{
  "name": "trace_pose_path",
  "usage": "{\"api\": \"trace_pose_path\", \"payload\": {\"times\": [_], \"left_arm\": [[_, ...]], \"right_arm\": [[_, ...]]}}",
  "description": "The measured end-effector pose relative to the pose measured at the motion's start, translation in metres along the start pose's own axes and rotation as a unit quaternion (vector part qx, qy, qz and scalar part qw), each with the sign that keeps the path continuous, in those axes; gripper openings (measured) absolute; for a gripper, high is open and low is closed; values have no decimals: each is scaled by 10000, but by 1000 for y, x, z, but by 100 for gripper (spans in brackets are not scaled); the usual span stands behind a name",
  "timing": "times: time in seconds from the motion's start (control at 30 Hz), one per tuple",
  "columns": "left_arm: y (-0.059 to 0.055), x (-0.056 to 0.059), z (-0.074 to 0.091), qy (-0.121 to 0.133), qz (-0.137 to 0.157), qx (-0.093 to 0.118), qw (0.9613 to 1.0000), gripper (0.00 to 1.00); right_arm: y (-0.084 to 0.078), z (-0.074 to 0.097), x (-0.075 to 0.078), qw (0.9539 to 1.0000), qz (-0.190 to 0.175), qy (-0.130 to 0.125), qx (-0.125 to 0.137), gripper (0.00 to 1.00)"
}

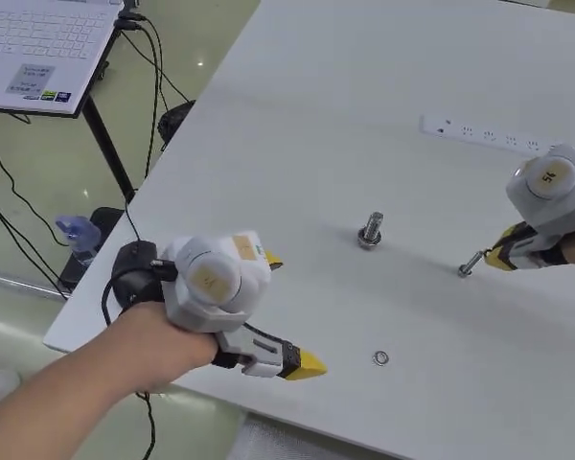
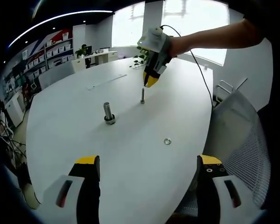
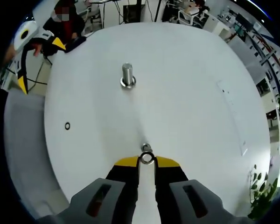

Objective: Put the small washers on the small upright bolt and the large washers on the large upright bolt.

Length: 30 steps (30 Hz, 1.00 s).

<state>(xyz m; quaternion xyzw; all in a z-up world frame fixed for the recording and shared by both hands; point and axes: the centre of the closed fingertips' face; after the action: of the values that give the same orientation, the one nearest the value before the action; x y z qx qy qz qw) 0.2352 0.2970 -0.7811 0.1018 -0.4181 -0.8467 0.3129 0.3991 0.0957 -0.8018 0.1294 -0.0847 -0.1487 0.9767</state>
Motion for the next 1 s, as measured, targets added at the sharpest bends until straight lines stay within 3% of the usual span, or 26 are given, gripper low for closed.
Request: {"api": "trace_pose_path", "payload": {"times": [1.0], "left_arm": [[-4,-5,-3,-32,82,-44,10000,84]], "right_arm": [[0,-23,2,9996,75,141,-234,12]]}}
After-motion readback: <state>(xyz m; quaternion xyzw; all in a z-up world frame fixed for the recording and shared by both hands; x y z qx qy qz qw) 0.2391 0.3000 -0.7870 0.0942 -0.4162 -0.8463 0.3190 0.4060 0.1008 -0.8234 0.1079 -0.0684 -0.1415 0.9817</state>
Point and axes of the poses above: the centre of the closed fingertips' face, and the gripper's own axes: z roughly backward along the fingers, x roughly to its right, y roughly out of its top, and after that the axes turned 1 degree about -y, right-handed
